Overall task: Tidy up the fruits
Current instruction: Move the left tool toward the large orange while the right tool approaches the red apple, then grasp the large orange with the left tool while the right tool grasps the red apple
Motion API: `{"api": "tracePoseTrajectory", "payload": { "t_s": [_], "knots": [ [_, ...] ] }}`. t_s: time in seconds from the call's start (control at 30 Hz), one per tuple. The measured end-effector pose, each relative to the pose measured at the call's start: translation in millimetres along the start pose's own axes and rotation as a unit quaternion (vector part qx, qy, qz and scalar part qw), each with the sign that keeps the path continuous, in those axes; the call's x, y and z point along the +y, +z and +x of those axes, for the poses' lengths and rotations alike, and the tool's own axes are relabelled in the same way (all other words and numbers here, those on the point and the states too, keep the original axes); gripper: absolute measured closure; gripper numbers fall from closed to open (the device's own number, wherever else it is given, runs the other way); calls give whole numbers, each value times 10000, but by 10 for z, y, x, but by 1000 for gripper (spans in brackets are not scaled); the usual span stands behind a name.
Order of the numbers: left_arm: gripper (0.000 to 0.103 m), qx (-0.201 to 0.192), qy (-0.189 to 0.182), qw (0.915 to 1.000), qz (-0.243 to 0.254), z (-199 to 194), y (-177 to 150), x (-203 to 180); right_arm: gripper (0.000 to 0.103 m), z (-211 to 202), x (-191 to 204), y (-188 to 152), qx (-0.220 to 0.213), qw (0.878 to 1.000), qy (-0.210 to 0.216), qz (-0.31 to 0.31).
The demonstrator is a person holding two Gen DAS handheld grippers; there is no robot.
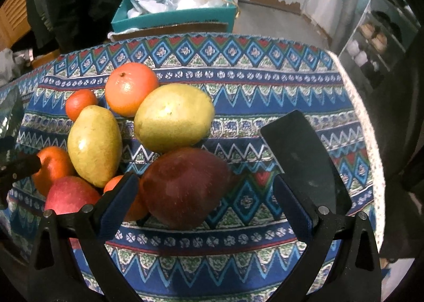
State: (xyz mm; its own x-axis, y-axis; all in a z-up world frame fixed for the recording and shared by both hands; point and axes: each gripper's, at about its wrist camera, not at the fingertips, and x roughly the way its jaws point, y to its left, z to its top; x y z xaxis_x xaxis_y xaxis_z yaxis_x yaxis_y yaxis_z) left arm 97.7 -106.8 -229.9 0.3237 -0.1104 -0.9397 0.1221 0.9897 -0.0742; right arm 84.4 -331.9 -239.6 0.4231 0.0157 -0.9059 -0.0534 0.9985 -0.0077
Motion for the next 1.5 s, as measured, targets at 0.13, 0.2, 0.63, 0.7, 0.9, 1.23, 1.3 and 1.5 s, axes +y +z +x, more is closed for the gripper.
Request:
{"api": "tracePoseTrajectory", "payload": {
  "t_s": [0.13, 0.2, 0.63, 0.7, 0.9, 1.23, 1.3, 1.5],
  "knots": [
    [1, 63, -41, 10000, 36, 60, 8, -28, 2, 55, 4, 23, 53, 9999, 82, 61],
    [1, 97, -37, 9999, 65, 96, 9, -45, 2, 89, 4, 23, 89, 9999, 107, 63],
    [1, 242, -242, 9994, 88, 262, -12, -127, 24, 223, 31, 27, 359, 9975, 570, 203],
    [1, 291, -309, 9991, 47, 283, -5, -119, 24, 207, 30, 23, 343, 9982, 468, 180],
    [1, 542, -591, 9967, -127, 400, -26, -93, 24, 89, -97, -11, 208, 9995, 117, 211],
    [37, 328, -247, 9968, 689, 405, -170, -424, 24, -115, -104, 14, -61, 9999, 11, 117],
    [37, 324, -217, 9970, 675, 398, -180, -448, 24, -123, -79, 18, -87, 9999, -35, 60],
    [38, 239, -127, 9979, 583, 319, -237, -370, 24, -157, -11, 25, -221, 9994, -208, -169]
  ]
}}
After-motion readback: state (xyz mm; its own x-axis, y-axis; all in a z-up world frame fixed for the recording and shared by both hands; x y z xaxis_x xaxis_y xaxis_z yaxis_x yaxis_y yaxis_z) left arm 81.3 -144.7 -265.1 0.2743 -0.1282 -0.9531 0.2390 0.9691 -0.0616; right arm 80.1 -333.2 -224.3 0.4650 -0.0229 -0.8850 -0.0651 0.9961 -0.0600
